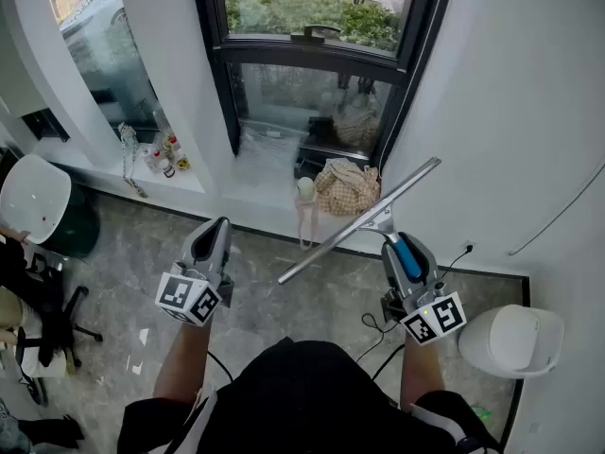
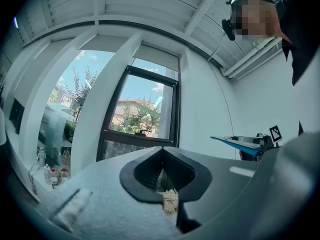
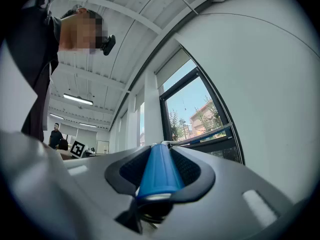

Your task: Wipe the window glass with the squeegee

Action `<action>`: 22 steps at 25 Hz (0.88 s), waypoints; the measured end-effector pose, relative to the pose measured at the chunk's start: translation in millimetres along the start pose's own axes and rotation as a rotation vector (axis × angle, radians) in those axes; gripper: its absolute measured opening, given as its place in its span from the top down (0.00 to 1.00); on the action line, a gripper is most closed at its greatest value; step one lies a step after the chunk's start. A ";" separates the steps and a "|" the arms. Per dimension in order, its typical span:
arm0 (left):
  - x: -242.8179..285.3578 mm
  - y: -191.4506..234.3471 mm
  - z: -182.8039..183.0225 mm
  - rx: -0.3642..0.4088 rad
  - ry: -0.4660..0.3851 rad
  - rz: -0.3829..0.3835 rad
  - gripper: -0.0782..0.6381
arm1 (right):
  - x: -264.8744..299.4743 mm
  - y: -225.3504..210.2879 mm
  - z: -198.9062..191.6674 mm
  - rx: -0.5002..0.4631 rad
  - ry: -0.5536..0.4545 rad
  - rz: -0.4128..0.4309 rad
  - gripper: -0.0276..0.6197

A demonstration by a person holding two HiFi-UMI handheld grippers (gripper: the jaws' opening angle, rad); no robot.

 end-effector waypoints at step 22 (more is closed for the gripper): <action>33.5 -44.9 -16.1 -0.016 0.015 0.057 0.89 | -8.0 -53.7 0.3 0.019 0.010 0.076 0.75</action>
Point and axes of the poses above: the fingertips, and each gripper's own axes: x forward along the fingers, y to its left, z out of its top, the point moved 8 cm from there along -x, backward along the fingers, and after that the axes turned 12 degrees about -z, right-handed, at the moved point
